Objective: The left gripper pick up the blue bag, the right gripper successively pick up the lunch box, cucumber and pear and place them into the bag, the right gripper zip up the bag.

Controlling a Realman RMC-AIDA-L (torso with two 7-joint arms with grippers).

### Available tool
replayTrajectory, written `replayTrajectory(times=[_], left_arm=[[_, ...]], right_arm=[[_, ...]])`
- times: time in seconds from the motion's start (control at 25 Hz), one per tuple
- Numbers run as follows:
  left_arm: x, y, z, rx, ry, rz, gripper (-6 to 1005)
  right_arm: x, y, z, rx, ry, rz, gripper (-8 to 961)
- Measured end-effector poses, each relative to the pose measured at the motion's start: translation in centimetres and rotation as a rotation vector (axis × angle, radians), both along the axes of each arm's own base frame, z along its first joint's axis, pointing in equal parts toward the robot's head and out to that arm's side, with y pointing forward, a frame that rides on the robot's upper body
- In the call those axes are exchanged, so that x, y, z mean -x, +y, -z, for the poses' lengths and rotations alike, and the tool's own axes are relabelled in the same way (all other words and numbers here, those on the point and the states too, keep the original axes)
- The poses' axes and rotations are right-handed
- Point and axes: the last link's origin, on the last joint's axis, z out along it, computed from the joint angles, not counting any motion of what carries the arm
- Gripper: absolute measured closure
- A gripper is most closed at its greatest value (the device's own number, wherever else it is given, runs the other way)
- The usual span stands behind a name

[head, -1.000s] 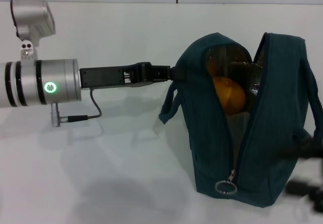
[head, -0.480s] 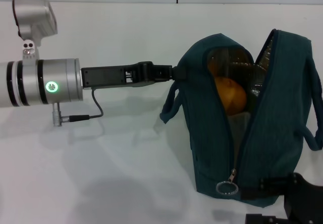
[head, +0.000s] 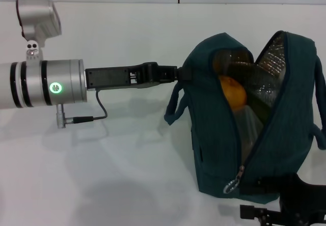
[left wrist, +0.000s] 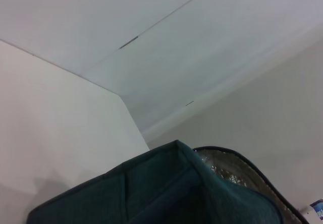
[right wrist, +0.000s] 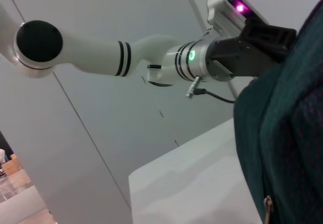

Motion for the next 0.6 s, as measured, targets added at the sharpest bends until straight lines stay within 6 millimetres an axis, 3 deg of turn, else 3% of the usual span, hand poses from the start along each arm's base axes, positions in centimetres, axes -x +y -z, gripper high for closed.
replayTrajectory(times=[0.6], left_arm=[[0.2, -0.3, 0.2, 0.006, 0.004, -0.001, 932]], right_arm=[[0.5, 1.6, 0.5, -0.102, 0.029, 0.051, 499]])
